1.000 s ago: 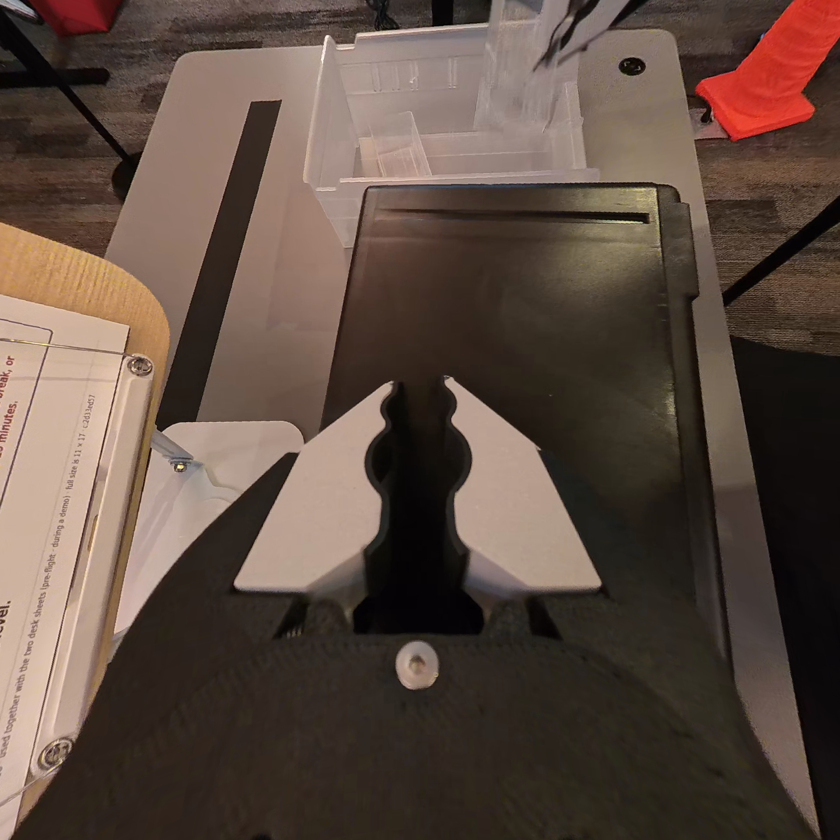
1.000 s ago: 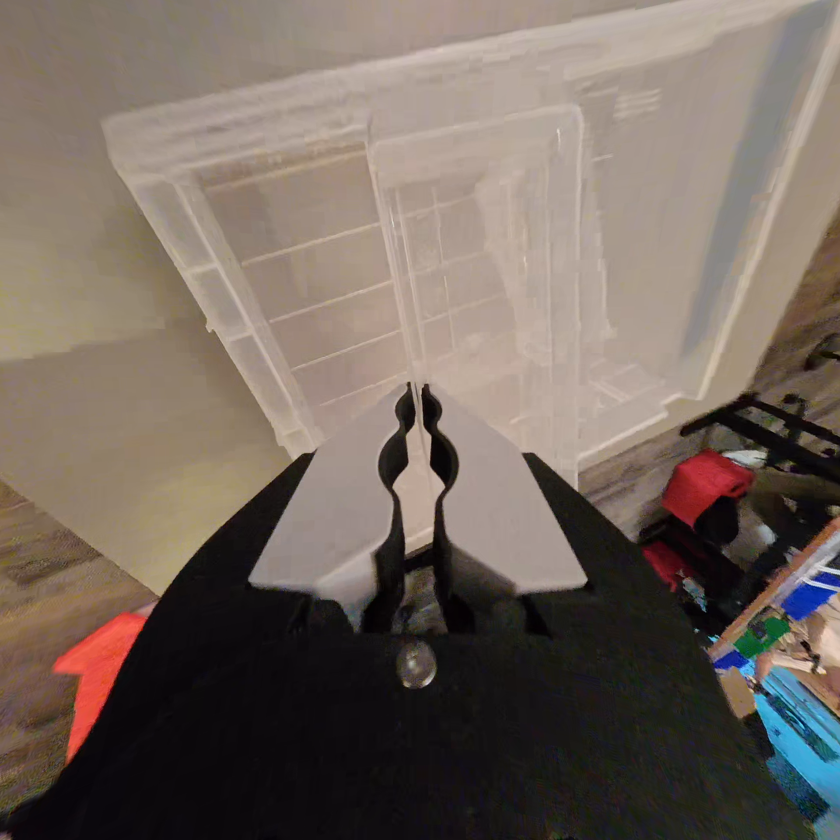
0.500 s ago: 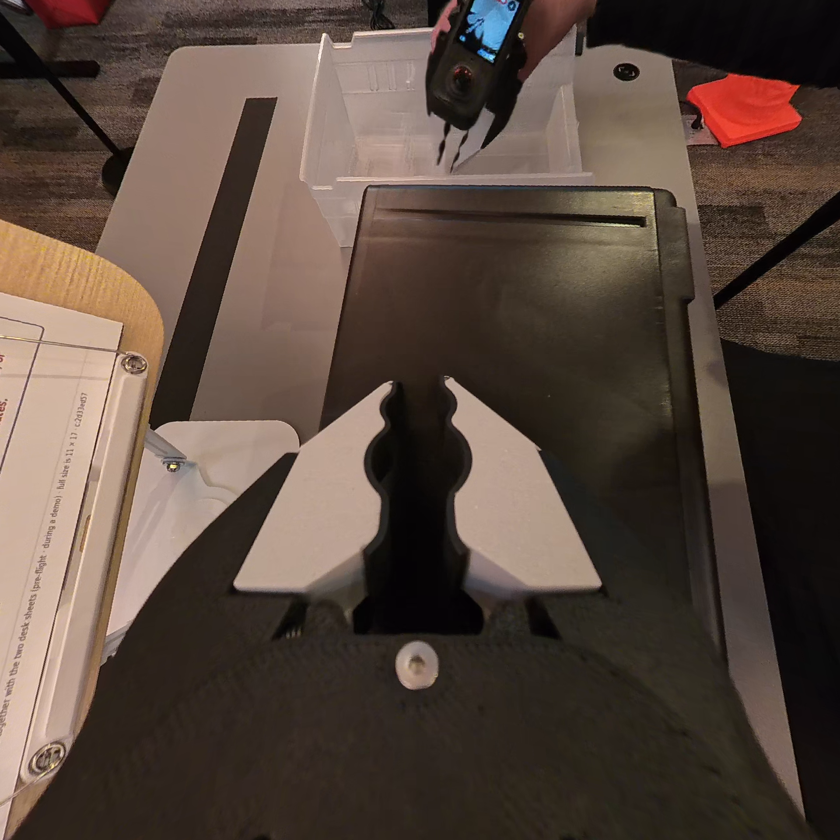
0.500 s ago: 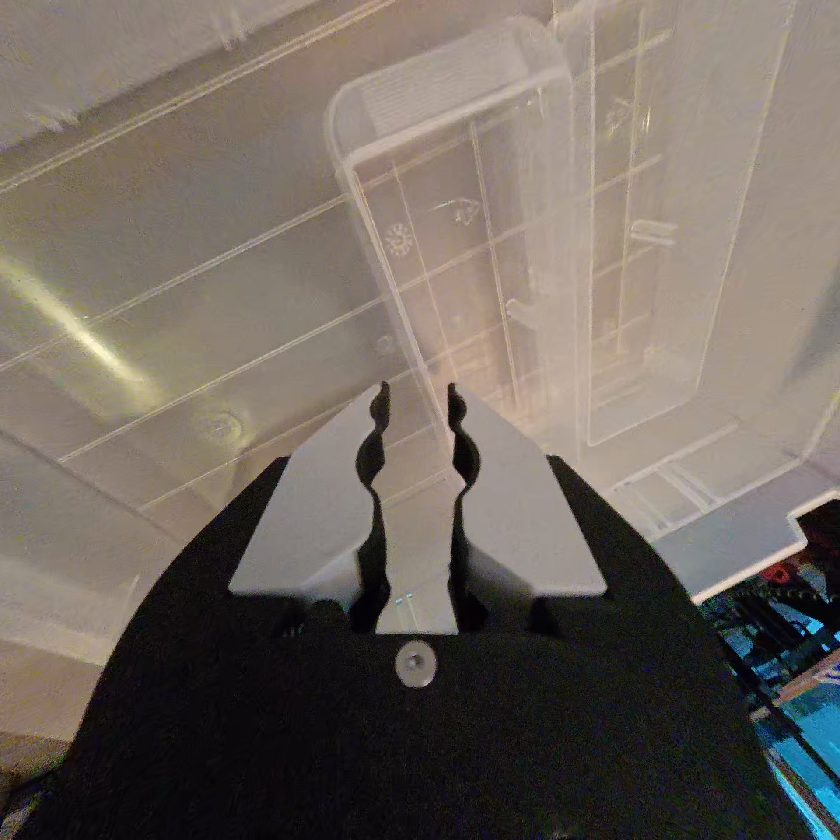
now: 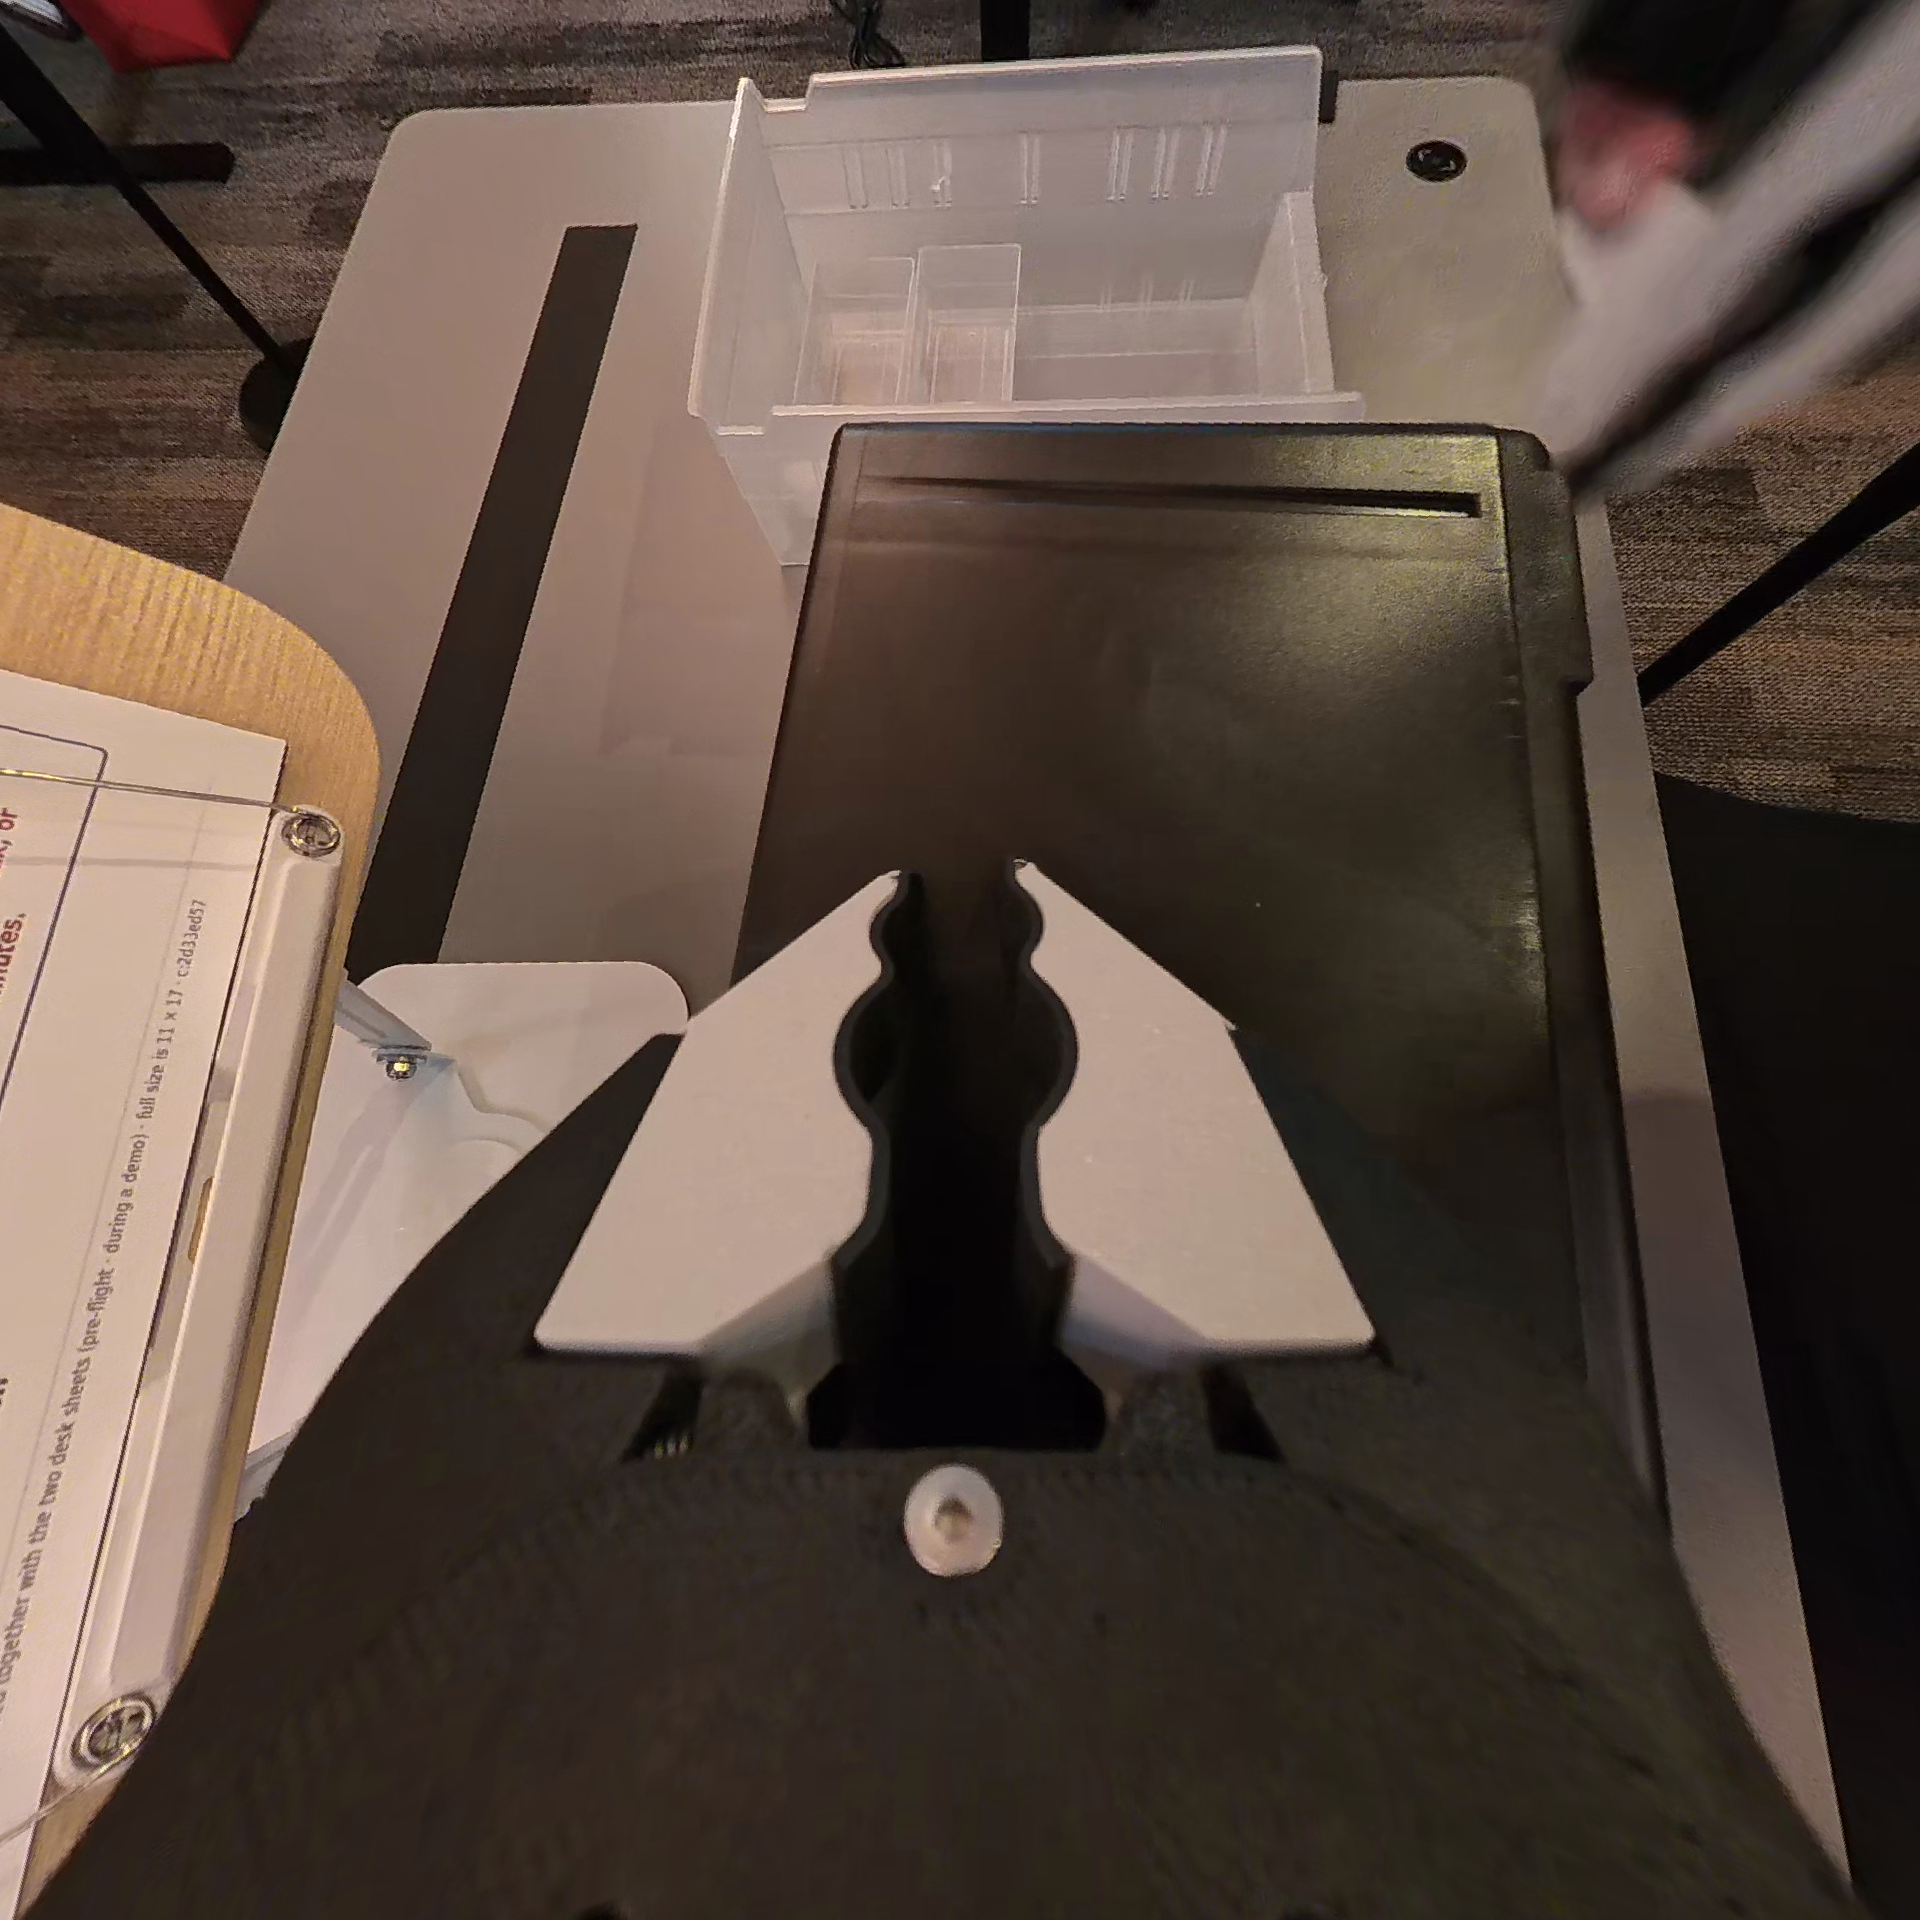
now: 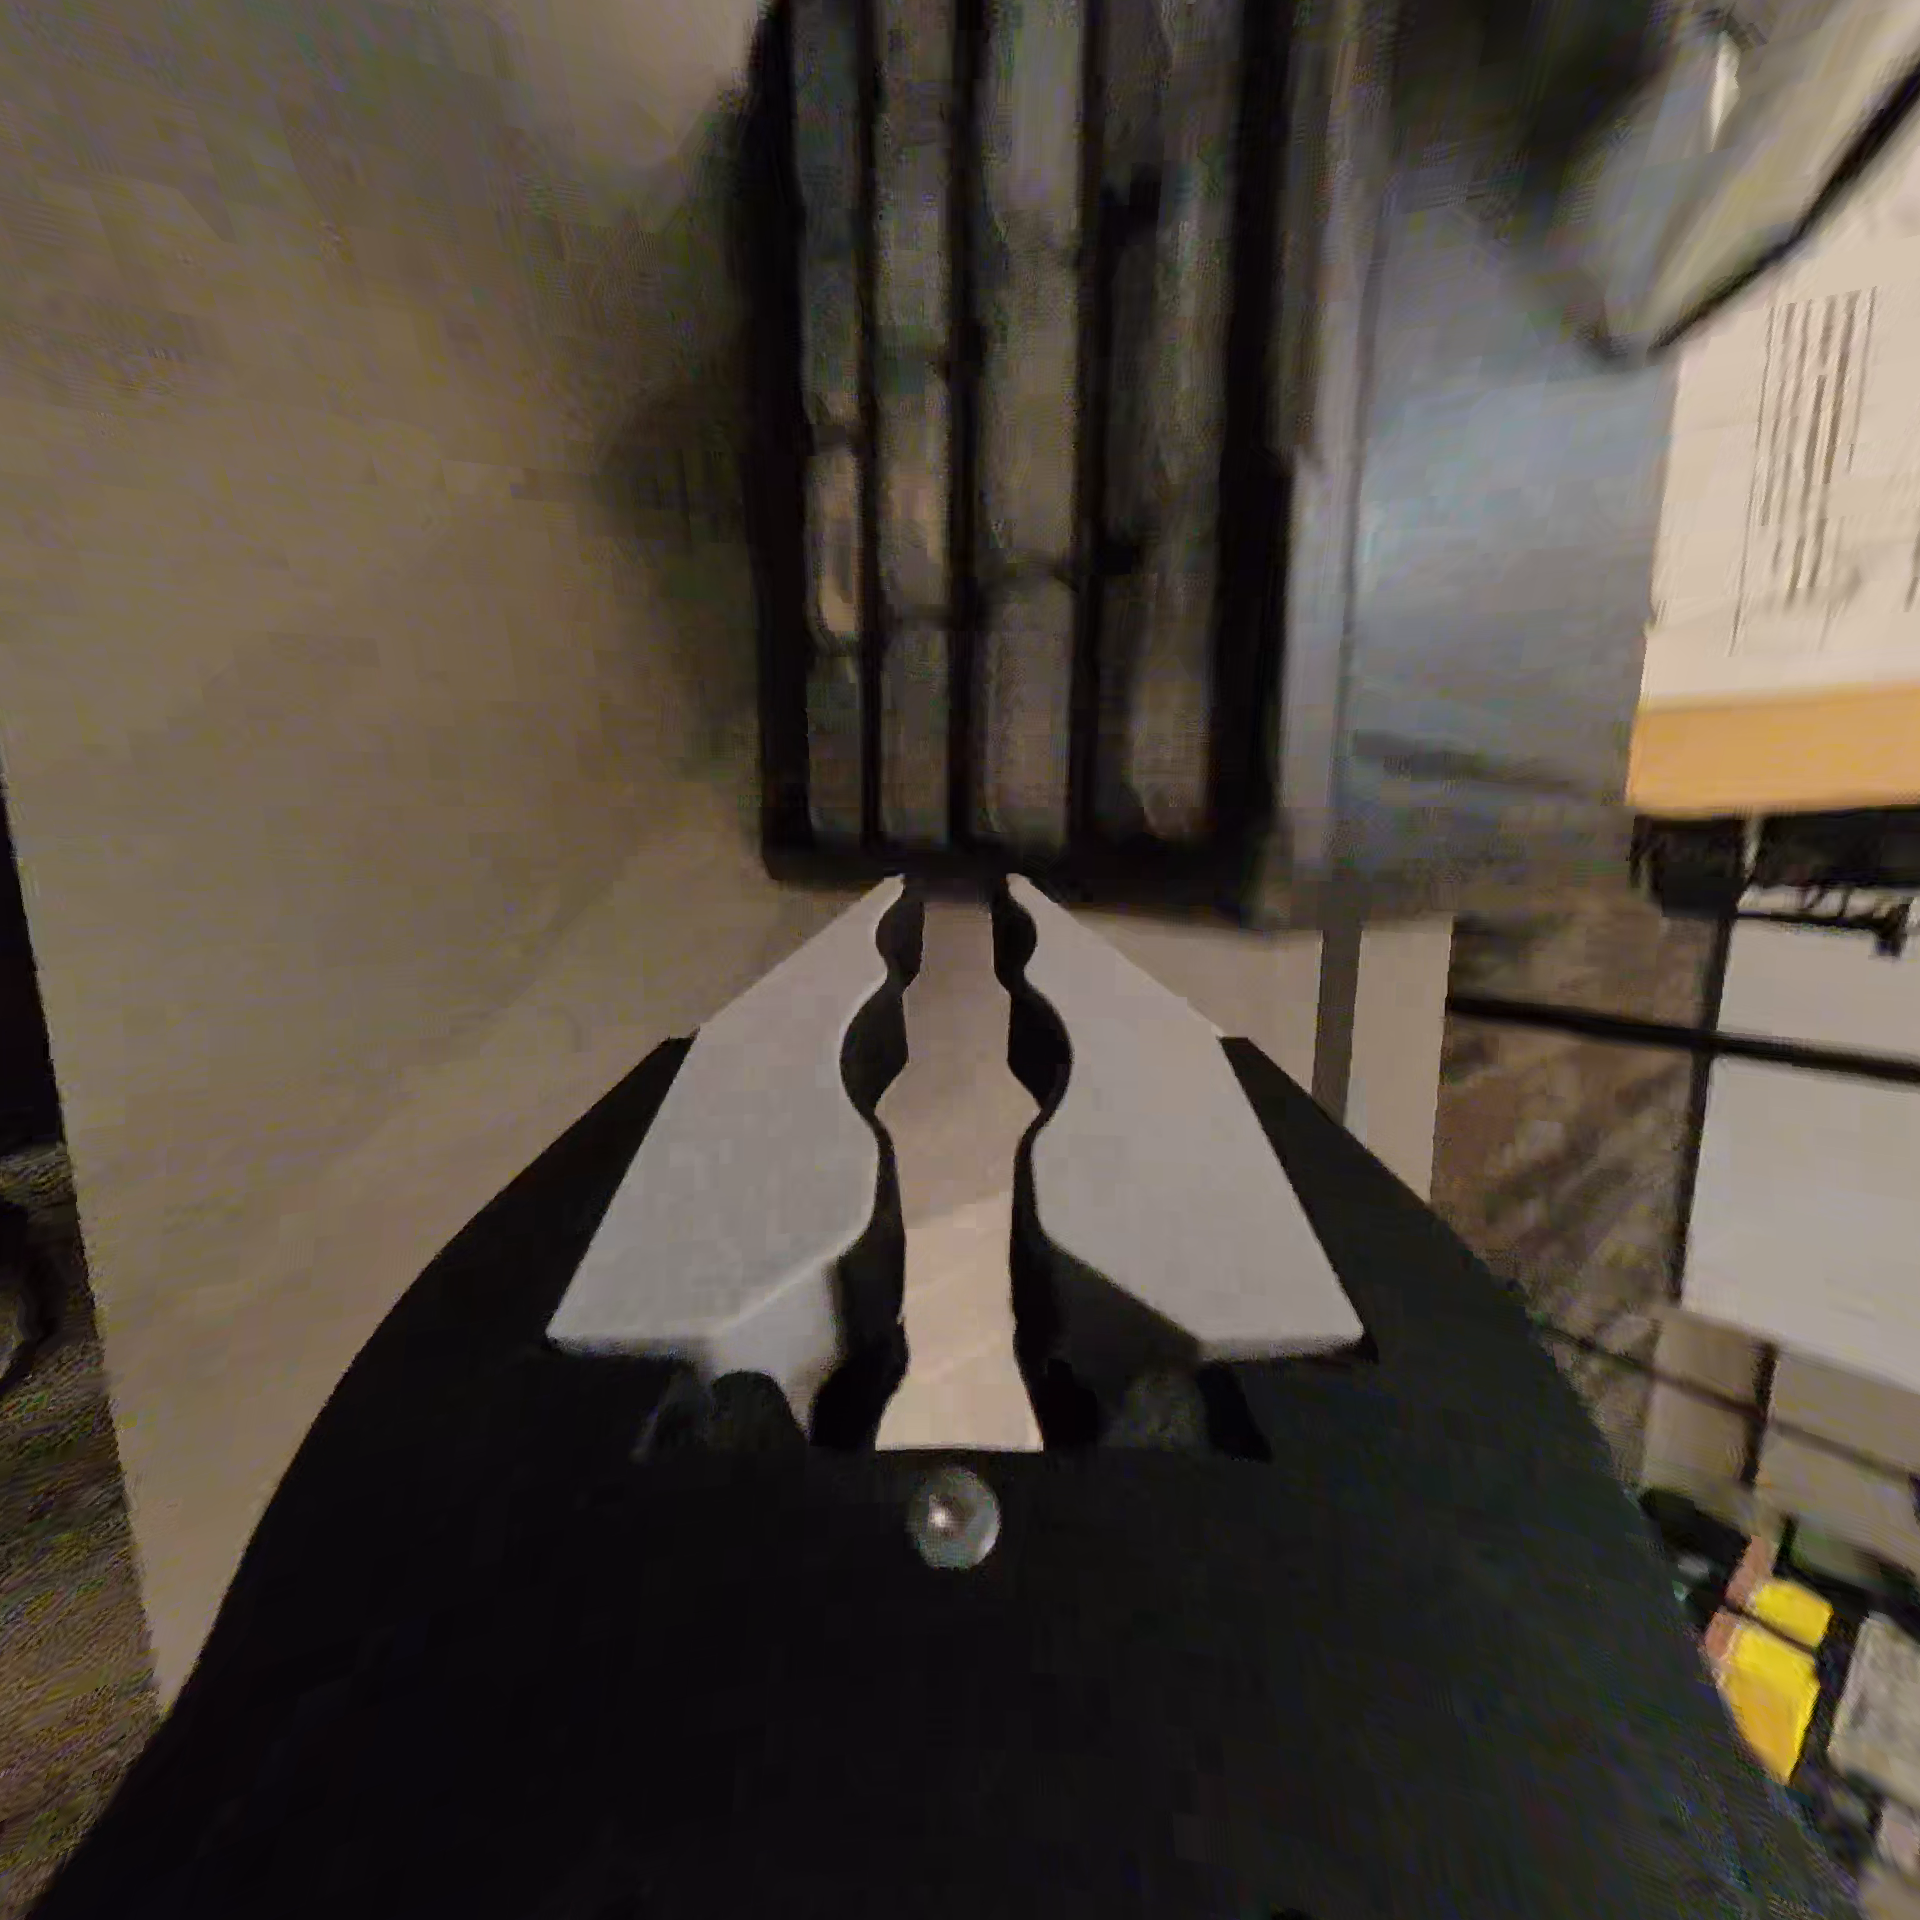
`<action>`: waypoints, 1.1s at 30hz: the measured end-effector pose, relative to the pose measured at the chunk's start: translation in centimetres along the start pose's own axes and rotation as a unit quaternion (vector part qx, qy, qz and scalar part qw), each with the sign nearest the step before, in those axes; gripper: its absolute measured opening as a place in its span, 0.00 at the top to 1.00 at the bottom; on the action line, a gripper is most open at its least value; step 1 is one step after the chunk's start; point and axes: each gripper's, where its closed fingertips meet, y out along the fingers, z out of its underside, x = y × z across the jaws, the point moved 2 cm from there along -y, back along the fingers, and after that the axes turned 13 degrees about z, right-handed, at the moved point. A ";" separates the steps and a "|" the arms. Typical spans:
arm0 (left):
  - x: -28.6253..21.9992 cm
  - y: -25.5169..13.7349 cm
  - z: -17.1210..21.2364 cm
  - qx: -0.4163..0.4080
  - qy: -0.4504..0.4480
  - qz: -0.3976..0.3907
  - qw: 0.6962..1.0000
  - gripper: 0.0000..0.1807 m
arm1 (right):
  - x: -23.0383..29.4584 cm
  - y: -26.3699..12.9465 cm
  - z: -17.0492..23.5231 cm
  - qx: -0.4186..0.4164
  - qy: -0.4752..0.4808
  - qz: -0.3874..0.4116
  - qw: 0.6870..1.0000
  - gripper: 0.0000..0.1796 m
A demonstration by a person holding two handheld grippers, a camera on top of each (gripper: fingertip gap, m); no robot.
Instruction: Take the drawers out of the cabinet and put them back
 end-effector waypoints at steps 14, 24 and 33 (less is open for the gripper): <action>0.1 0.0 0.0 -0.001 -0.005 -0.005 1.000 0.93 | 6.4 14.2 -16.7 -0.139 -0.195 0.290 0.926 0.92; 0.0 0.0 0.0 -0.001 -0.001 -0.003 1.000 0.92 | 6.5 14.5 -17.3 -0.165 -0.188 0.294 0.923 0.95; 0.0 -0.1 0.0 -0.001 -0.002 -0.002 1.000 0.92 | 9.3 11.5 -18.2 -0.195 -0.163 0.249 0.935 0.89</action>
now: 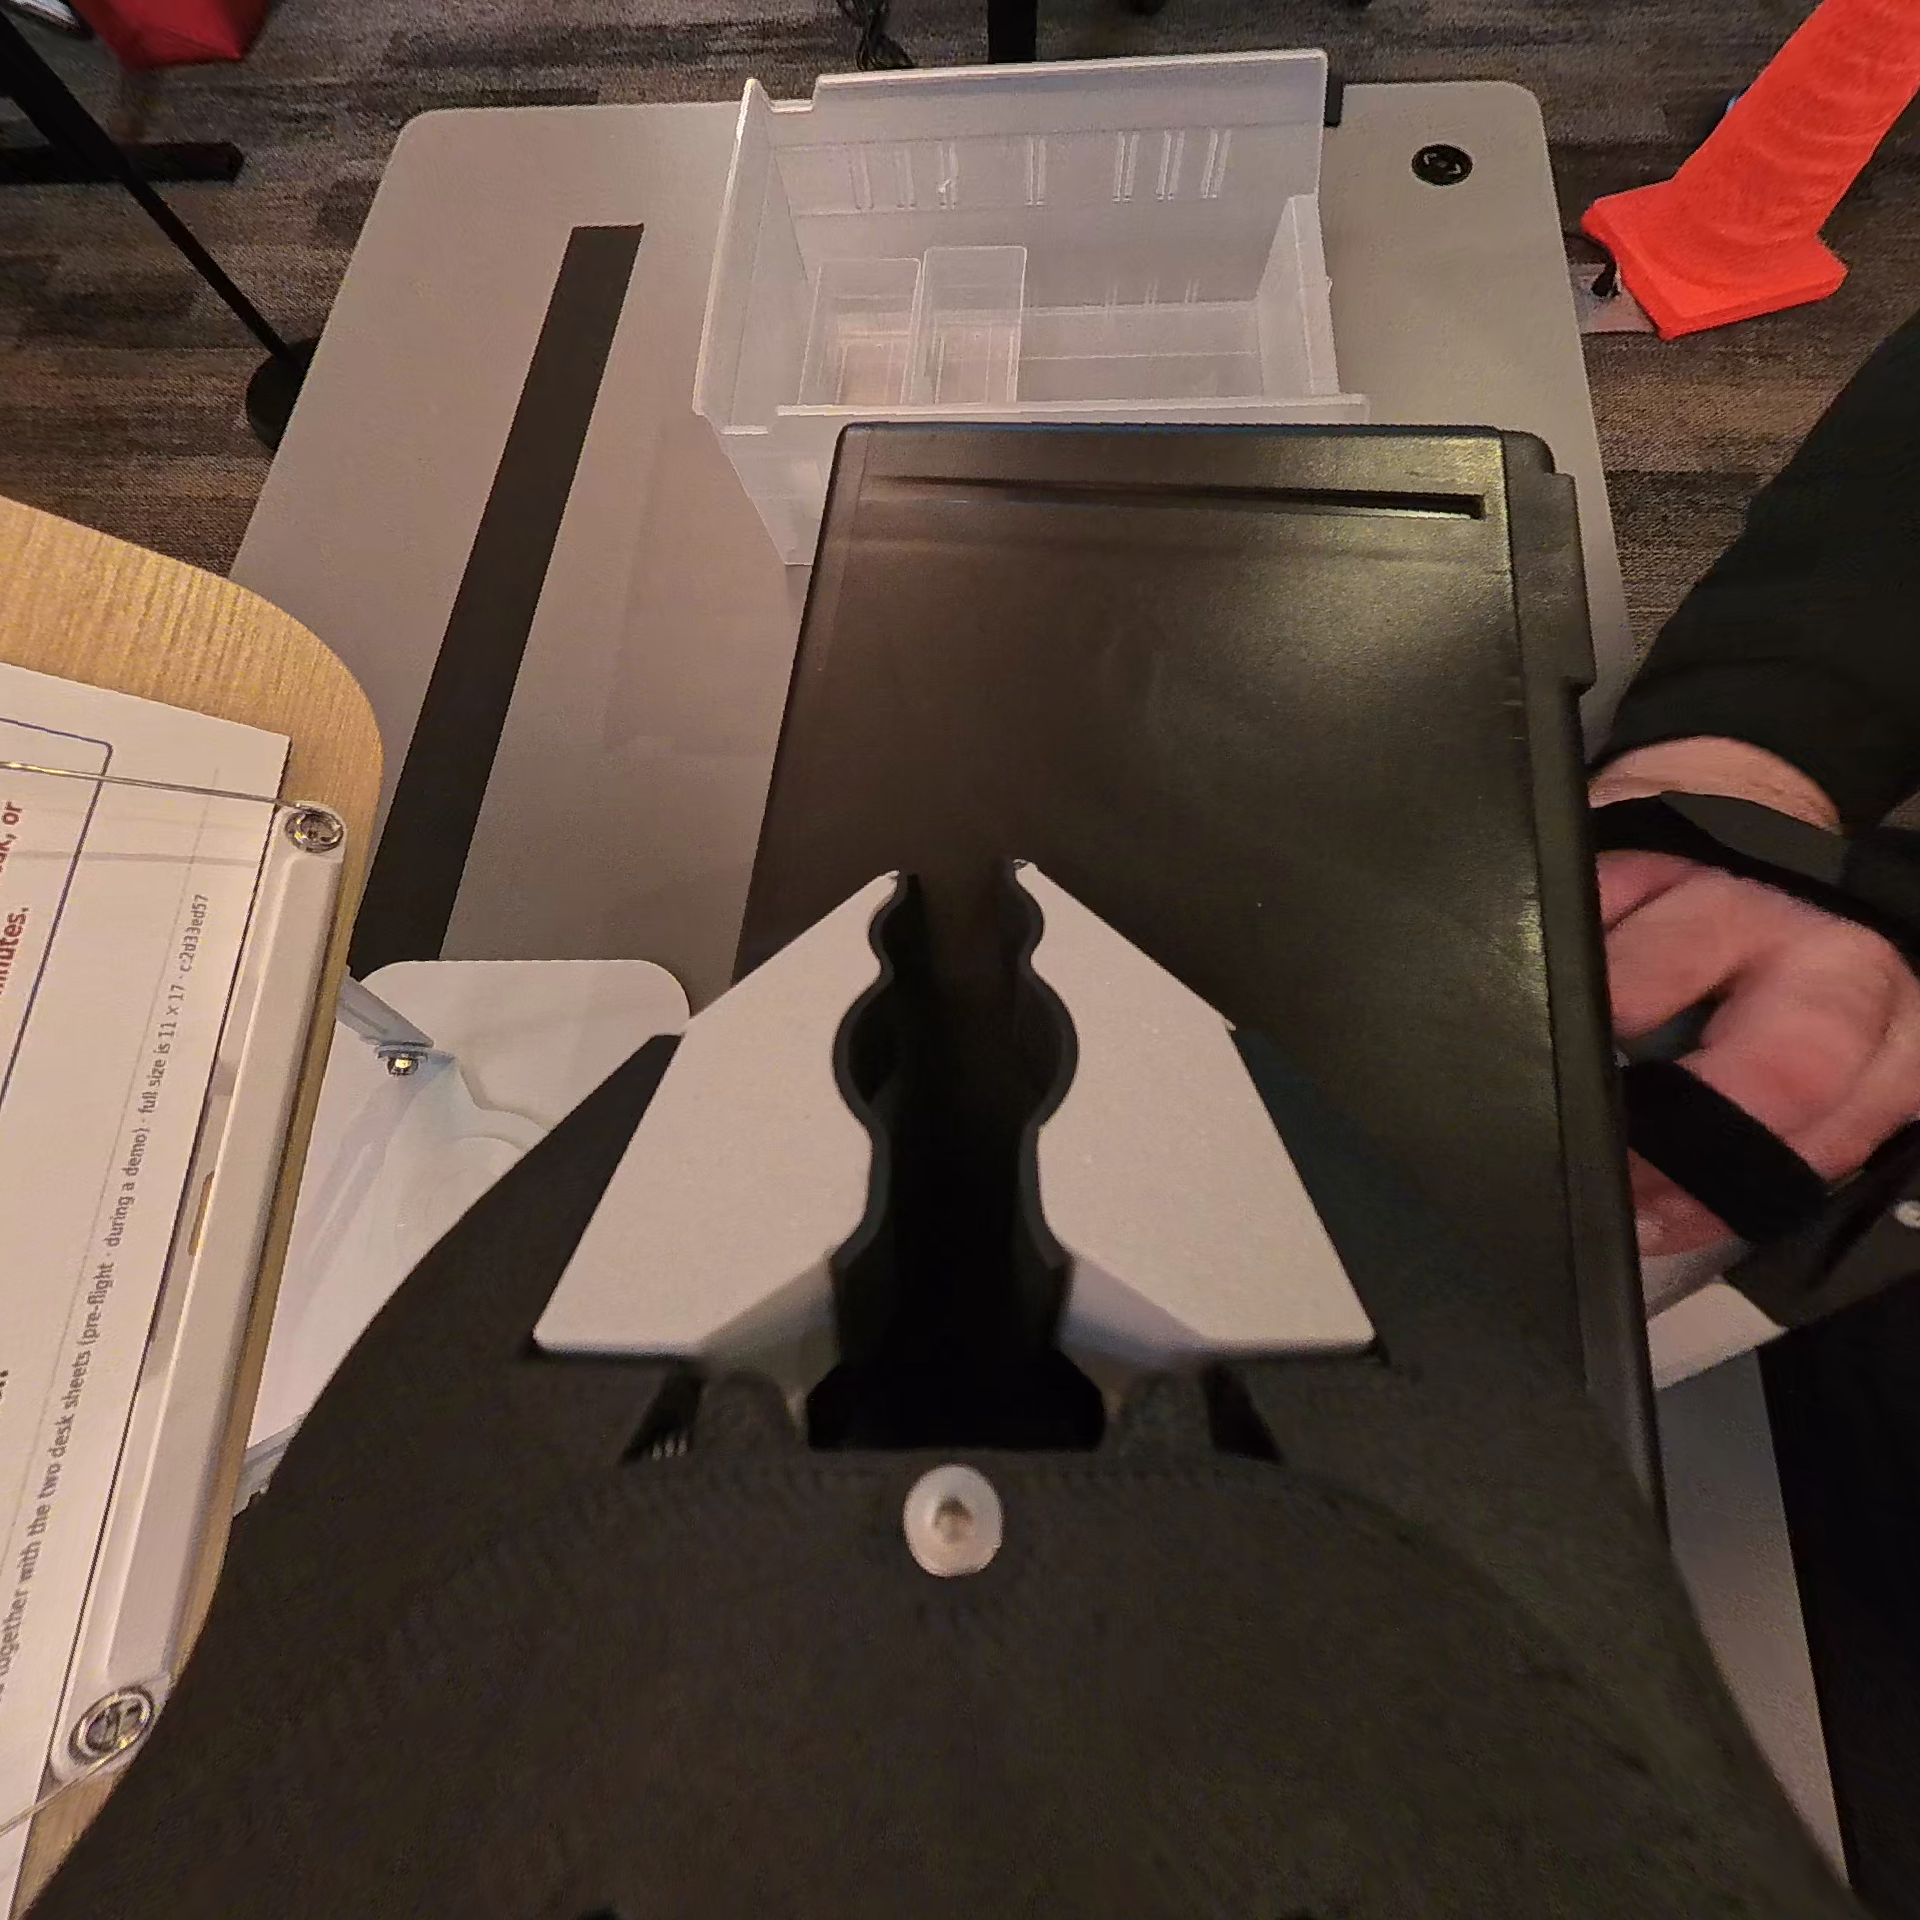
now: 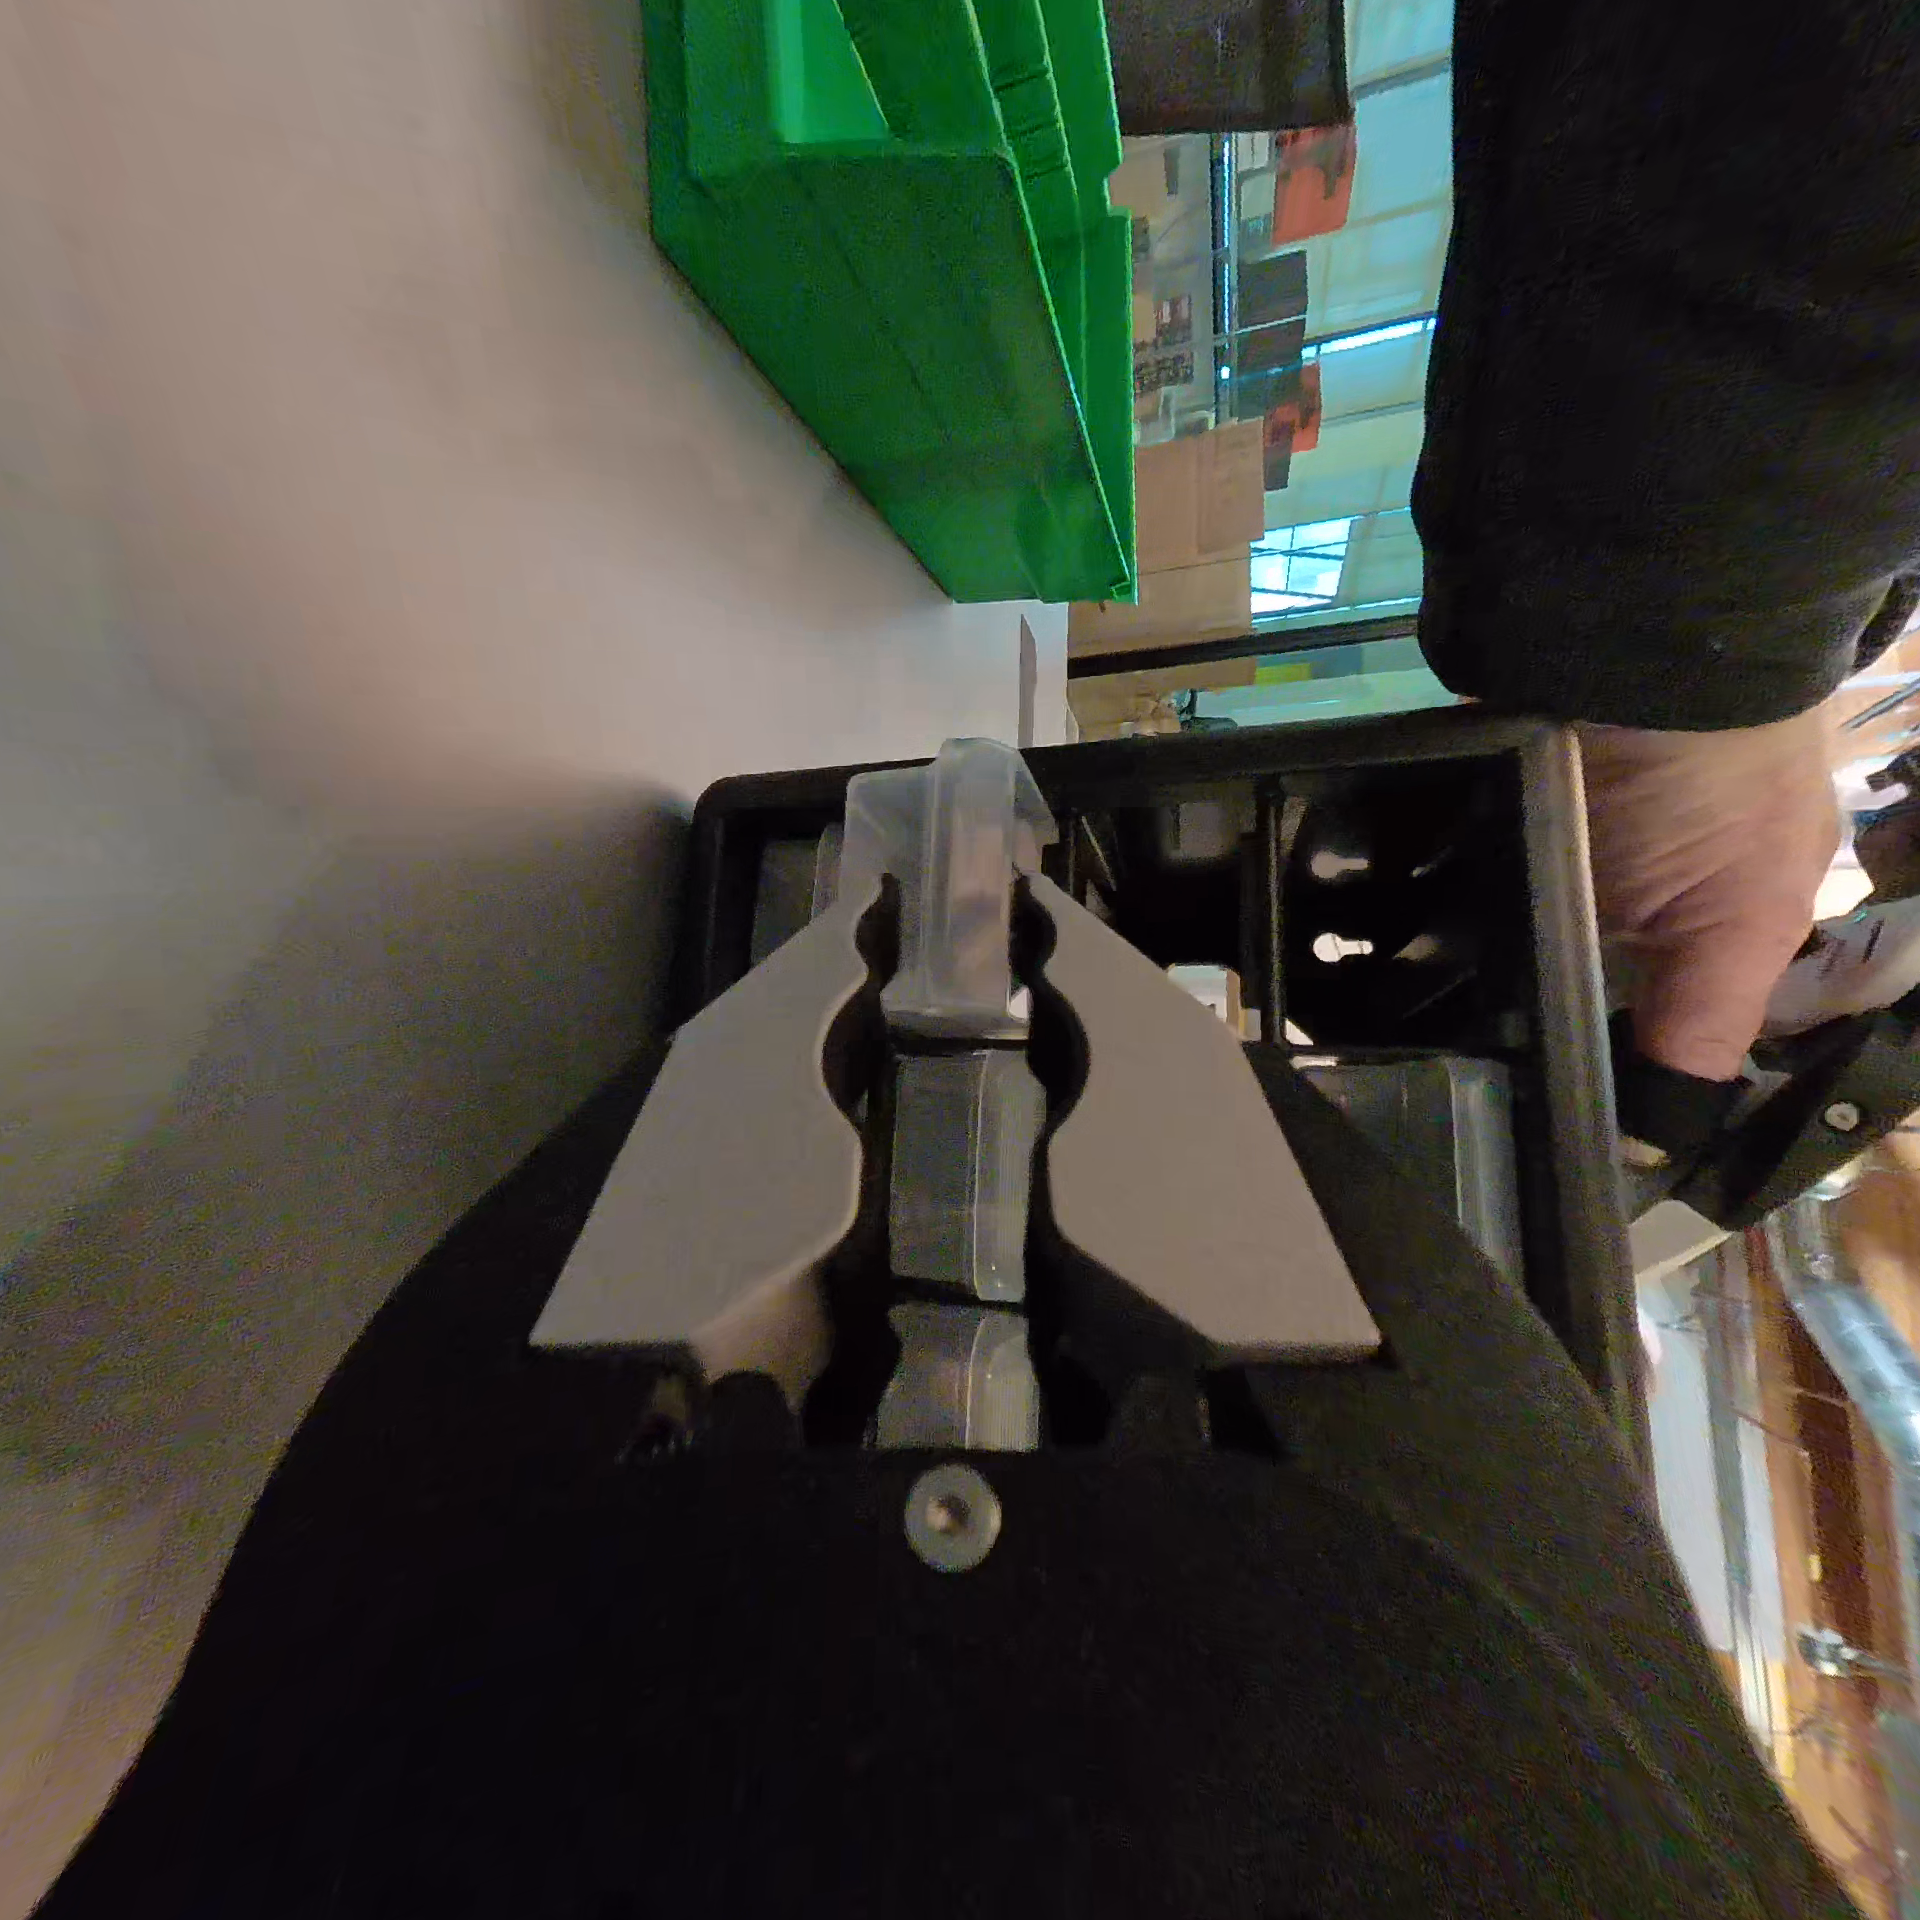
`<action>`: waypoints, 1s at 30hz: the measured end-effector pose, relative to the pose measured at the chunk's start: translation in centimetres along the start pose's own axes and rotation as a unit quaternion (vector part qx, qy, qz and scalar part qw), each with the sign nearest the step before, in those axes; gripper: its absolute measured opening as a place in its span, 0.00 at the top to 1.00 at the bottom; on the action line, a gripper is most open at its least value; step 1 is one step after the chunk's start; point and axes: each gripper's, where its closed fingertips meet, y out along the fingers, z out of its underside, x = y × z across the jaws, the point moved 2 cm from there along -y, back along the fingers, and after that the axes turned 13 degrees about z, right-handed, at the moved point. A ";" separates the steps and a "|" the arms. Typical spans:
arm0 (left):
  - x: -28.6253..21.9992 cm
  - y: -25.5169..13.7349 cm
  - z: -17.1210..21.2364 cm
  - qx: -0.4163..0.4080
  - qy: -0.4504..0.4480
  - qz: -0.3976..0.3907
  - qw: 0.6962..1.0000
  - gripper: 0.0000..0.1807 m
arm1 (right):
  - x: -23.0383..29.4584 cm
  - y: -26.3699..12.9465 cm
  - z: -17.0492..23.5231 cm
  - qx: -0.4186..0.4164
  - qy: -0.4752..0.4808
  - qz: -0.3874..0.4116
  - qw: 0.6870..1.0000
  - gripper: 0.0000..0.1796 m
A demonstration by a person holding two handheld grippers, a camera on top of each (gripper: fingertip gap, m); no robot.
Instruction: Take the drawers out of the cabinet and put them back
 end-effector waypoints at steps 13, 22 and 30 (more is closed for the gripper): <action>0.0 0.0 0.0 0.000 -0.001 -0.002 1.000 0.92 | 0.2 0.8 0.7 0.028 0.025 -0.050 0.998 0.91; 0.0 0.0 0.0 0.000 0.002 -0.003 1.000 0.92 | 0.4 -2.1 -2.4 0.003 0.051 -0.063 0.997 0.91; 0.2 -0.1 0.0 0.000 0.003 -0.016 1.000 0.92 | 1.3 -5.0 -4.5 -0.016 0.048 -0.092 0.994 0.91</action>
